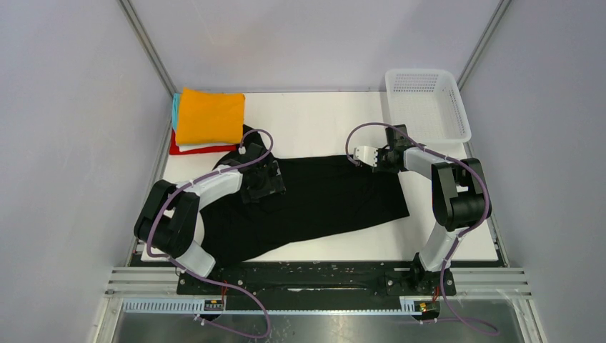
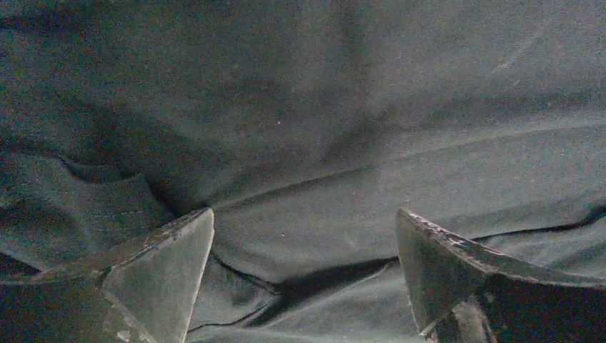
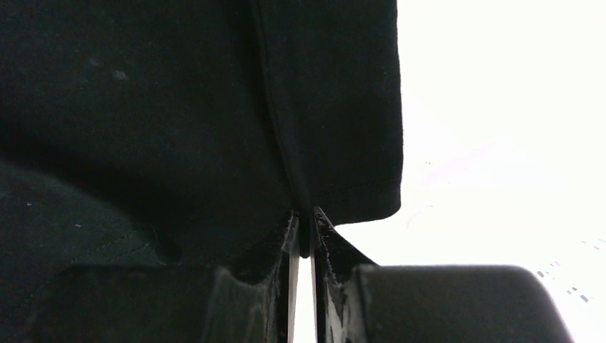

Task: Fold and stack the t-shirts
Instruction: Grab the side of the flattened tshirt furthest away from the robot with both arms

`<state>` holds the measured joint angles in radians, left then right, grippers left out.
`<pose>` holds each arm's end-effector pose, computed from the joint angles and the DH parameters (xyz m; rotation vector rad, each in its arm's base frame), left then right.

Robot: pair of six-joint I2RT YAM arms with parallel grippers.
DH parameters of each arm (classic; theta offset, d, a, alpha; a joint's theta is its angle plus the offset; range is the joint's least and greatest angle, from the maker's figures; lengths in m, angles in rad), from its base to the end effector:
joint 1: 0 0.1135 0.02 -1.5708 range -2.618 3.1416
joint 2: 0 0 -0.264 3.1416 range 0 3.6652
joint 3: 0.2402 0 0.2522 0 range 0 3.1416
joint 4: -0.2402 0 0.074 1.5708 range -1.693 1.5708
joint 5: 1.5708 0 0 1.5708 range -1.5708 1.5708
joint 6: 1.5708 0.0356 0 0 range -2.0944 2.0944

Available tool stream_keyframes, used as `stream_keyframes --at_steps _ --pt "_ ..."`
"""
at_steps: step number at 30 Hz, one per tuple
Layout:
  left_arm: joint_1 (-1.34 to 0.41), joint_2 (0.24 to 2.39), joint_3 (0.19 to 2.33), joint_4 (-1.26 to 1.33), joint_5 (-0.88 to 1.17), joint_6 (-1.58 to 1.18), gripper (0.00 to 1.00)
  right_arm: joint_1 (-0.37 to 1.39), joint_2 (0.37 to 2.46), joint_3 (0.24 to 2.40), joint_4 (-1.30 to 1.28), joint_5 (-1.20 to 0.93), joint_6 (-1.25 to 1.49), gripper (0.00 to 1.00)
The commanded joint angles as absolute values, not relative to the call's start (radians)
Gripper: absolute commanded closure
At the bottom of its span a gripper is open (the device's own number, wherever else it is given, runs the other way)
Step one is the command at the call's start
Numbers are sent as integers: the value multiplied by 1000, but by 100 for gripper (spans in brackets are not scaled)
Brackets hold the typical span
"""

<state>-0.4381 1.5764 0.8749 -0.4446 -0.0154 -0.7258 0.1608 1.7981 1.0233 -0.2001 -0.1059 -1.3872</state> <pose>0.2651 -0.1236 0.1654 -0.4005 2.7327 -0.3095 0.3527 0.0610 0.1517 -1.8292 1.8115 -0.3433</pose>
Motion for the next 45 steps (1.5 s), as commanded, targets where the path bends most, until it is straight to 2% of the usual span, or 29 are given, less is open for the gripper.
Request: stream_keyframes --at_steps 1,8,10,15,21,27,32,45 --pt "-425 1634 841 -565 -99 -690 1 165 1766 1052 -172 -90 -1352 85" --pt "-425 1638 844 -565 -98 -686 1 164 1767 1079 -194 -68 -1344 90" --pt "-425 1638 845 -566 -101 -684 1 164 1759 1084 -222 -69 -1351 86" --pt "-425 1644 849 -563 -98 -679 1 165 1749 1095 -255 -96 -1341 85" --pt "-425 1639 848 -563 -98 -678 1 166 1781 1133 -341 -122 -1348 76" --pt "-425 1650 855 -564 -87 -678 1 168 1821 1155 -351 -111 -1351 75" --pt "-424 1646 853 -566 -87 -680 1 173 1848 1164 -391 -111 -1377 65" --pt "-424 1641 853 -564 -87 -681 1 174 1822 1164 -258 -112 -1263 61"
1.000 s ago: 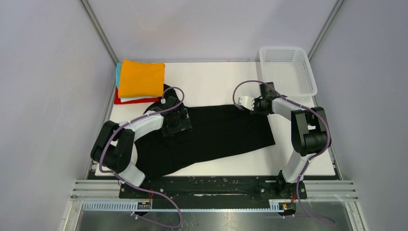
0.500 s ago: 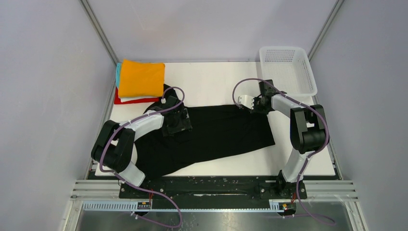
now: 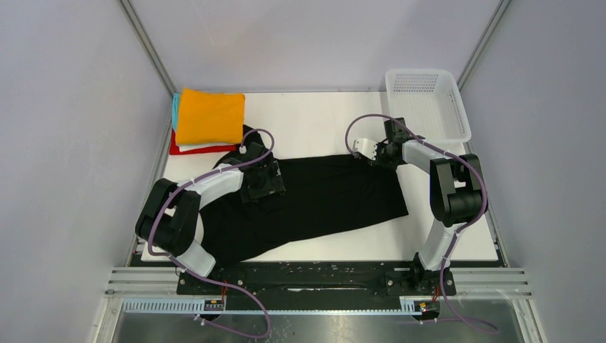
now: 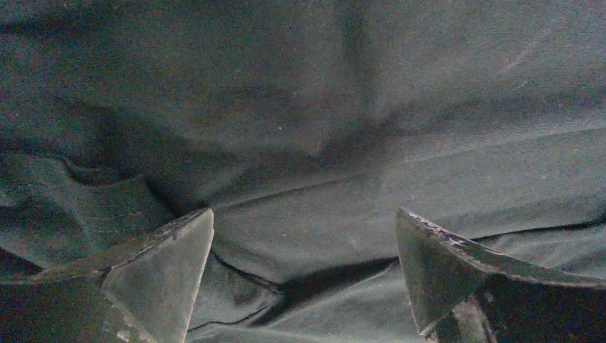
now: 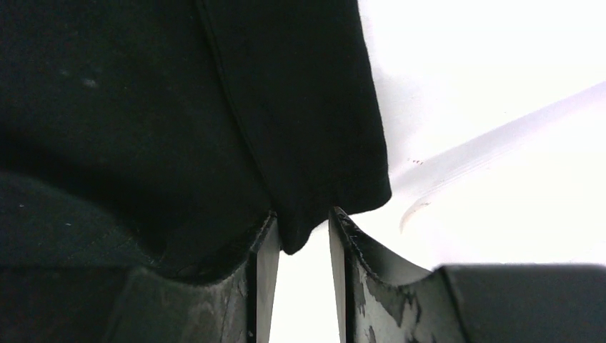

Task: Fold and stack the t-shirts
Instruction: Grab the side of the flattened tshirt furthest away from the robot with both arms

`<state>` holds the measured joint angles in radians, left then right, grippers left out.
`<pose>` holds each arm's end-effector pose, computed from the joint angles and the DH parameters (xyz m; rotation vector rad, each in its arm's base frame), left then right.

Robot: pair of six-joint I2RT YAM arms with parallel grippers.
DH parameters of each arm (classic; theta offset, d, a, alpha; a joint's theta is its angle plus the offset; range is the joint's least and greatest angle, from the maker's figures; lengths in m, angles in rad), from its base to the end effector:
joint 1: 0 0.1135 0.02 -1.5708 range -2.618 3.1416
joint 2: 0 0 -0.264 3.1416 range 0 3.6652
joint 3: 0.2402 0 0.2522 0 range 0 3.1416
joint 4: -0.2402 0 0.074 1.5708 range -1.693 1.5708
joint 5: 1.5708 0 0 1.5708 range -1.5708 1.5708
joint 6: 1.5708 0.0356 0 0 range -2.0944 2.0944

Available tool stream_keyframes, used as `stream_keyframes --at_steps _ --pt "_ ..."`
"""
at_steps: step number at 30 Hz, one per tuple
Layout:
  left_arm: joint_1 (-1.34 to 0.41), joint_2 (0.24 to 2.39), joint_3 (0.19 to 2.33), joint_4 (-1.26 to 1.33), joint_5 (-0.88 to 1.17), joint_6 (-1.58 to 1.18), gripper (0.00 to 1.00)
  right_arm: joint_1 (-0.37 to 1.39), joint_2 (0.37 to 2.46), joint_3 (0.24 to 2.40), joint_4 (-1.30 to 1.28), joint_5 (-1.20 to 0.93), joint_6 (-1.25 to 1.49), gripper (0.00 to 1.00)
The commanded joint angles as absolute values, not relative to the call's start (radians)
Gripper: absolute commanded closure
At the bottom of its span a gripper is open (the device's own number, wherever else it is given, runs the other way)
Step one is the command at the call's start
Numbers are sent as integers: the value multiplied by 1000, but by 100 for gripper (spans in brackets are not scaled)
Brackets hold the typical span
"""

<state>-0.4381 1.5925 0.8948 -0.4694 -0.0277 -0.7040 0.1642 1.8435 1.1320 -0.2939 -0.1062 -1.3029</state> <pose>0.2676 -0.1243 0.1653 -0.3755 2.7487 -0.2745 0.3688 0.0649 0.1609 -1.7669 1.9006 -0.2902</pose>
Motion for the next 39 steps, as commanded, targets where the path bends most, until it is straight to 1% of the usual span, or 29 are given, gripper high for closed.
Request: stream_keyframes --at_steps 1,6,8,16,22,25,31,33,36,39 --pt "-424 1642 853 -564 -87 -680 1 173 1824 1164 -260 -112 -1263 61" --pt "-424 1646 856 -563 -85 -680 1 174 1831 1163 -280 -125 -1273 60" --pt "-425 1647 857 -563 -85 -680 1 174 1825 1163 -271 -131 -1262 59" --pt "-425 1643 858 -563 -86 -681 1 173 1865 1202 -239 -120 -1209 58" --pt "-425 1646 860 -565 -82 -680 1 175 1888 1204 -247 -122 -1236 61" --pt "-425 1649 860 -565 -80 -680 1 176 1893 1198 -264 -127 -1259 55" --pt "-424 1655 867 -568 -81 -678 1 177 1883 1195 -220 -126 -1217 53" --pt "-425 1654 867 -568 -81 -678 1 177 1876 1198 -215 -129 -1205 49" --pt "-425 1649 866 -568 -83 -680 1 176 1865 1202 -218 -139 -1198 47" --pt "-425 1650 864 -568 -82 -680 1 176 1854 1203 -234 -154 -1197 44"
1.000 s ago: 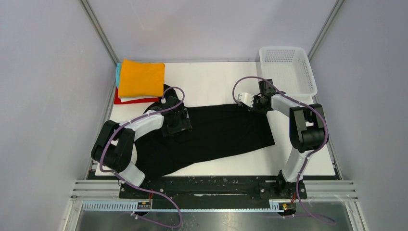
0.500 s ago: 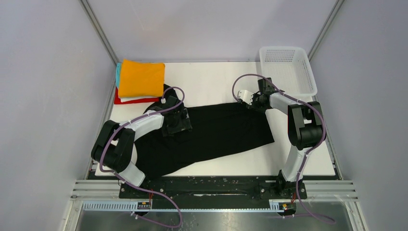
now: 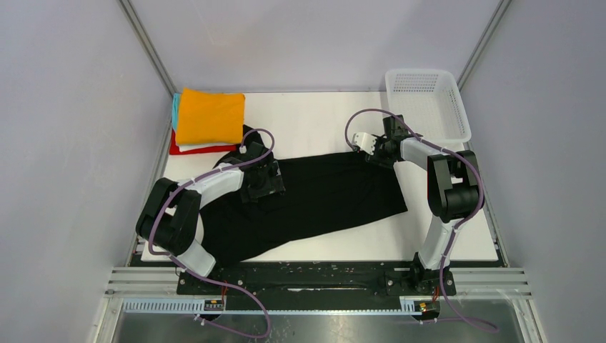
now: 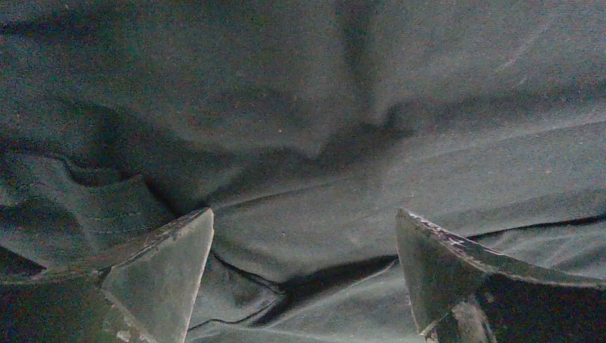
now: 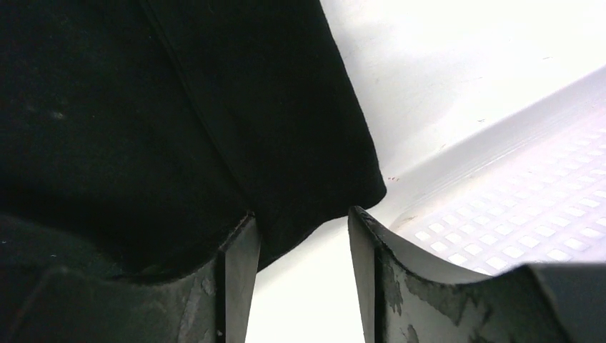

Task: Fold and stack the t-shirts
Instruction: Grab the side of the flattened tshirt furthest away from the robot with both arms

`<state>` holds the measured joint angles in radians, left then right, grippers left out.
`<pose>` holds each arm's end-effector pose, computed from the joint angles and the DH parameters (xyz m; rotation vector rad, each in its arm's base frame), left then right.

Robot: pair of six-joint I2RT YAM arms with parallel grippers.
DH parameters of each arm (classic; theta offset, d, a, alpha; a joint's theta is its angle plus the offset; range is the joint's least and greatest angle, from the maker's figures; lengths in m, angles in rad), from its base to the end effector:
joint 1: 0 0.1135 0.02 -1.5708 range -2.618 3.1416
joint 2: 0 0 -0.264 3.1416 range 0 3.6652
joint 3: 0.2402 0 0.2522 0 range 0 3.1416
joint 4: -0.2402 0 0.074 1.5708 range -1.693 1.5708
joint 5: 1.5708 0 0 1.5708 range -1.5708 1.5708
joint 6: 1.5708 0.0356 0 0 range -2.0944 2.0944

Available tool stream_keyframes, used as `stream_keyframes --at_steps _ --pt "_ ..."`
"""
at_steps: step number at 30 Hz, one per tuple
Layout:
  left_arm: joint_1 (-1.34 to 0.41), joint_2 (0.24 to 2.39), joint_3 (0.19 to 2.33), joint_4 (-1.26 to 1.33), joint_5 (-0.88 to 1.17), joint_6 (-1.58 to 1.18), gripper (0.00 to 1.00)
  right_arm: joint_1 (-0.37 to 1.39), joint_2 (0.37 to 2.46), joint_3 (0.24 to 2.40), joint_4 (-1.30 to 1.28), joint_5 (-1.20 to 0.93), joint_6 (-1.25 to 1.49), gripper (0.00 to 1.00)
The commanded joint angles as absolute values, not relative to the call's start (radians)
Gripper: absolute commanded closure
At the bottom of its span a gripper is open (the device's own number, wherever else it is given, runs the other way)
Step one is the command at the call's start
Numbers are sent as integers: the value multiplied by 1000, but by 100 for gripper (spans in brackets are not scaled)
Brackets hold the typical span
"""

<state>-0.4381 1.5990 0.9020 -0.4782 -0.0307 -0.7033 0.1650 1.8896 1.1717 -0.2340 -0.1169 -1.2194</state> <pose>0.2685 -0.1246 0.1650 -0.3760 2.7547 -0.2651 0.3842 0.0682 0.1592 -1.6549 1.9219 -0.2797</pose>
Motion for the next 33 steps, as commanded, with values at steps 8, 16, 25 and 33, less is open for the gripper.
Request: stream_keyframes --at_steps 8,16,25,33 --pt "-425 1652 872 -568 -81 -676 1 176 1833 1195 -197 -153 -1176 46" --pt "-425 1655 871 -569 -81 -676 1 177 1868 1213 -198 -133 -1186 51" --pt "-425 1660 877 -576 -87 -676 1 178 1882 1206 -237 -147 -1225 78" --pt "-425 1660 885 -577 -88 -675 1 178 1882 1223 -246 -166 -1217 100"
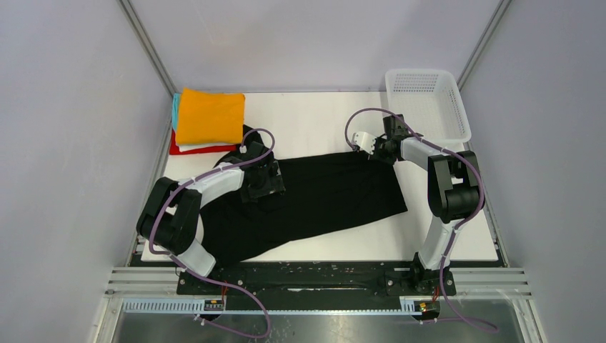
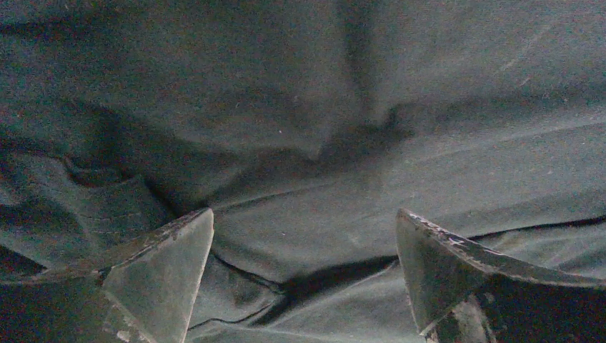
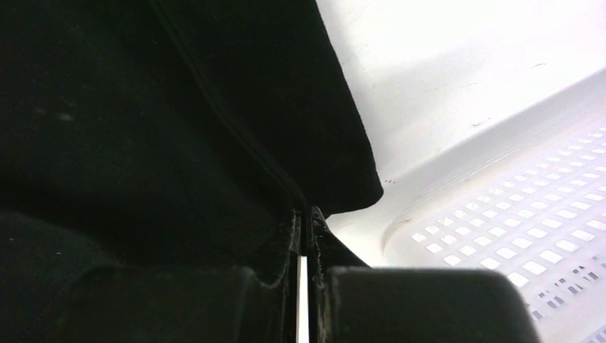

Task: Fold and stack the t-shirts
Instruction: Grab the side of the flattened tshirt furthest away from the robot with both arms

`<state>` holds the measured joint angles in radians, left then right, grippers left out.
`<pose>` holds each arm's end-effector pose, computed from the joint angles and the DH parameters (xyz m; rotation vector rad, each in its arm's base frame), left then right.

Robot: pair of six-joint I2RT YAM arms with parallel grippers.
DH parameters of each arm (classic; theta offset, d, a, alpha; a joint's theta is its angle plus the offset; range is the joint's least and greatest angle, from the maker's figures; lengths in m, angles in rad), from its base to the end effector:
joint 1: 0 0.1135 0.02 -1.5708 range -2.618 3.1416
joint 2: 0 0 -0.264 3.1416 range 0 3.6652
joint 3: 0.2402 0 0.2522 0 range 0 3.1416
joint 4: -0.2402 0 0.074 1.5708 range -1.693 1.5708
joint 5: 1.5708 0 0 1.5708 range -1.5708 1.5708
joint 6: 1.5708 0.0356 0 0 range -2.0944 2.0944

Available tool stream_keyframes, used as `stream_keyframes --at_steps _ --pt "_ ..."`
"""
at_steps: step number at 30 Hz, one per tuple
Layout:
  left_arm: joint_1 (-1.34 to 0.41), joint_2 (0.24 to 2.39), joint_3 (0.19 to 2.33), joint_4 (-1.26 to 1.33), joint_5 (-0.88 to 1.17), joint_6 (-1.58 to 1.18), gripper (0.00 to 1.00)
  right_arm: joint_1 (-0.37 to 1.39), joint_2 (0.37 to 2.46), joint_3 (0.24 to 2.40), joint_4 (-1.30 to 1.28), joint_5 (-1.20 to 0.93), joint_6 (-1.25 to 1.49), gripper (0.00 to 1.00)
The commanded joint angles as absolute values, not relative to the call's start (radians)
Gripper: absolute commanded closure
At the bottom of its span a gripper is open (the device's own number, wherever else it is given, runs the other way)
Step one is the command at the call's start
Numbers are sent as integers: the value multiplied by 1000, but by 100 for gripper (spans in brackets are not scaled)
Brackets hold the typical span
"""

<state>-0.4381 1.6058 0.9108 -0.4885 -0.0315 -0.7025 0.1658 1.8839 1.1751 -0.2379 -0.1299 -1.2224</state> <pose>0.2696 -0.1251 0.1651 -0.3759 2.7619 -0.2582 0.3841 0.0689 0.1621 -1.6568 1.9079 -0.2689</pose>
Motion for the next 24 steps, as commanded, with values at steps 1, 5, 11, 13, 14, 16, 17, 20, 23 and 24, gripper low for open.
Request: stream_keyframes --at_steps 1,5,11,13,14,16,17,20,23,24 --pt "-425 1661 886 -580 -89 -675 1 178 1882 1228 -238 -164 -1204 100" --pt "-425 1666 891 -587 -94 -675 1 178 1884 1260 -218 -167 -1147 100" --pt "-425 1666 899 -590 -96 -675 1 178 1899 1276 -191 -167 -1121 100" --pt "-424 1668 902 -595 -94 -675 1 177 1915 1291 -193 -166 -1114 100" --pt "-424 1668 906 -597 -94 -676 1 178 1925 1300 -186 -161 -1104 100" --pt "-425 1668 912 -604 -96 -673 1 178 1946 1324 -175 -146 -1081 100" --pt "-424 1668 913 -606 -99 -674 1 178 1956 1334 -163 -137 -1070 100" --pt "-423 1672 917 -612 -100 -675 1 178 1984 1364 -144 -117 -1042 100" --pt "-423 1677 921 -619 -105 -676 1 177 2011 1397 -143 -90 -1009 100" --pt "-423 1678 921 -622 -106 -676 1 178 2019 1408 -142 -80 -1001 100"
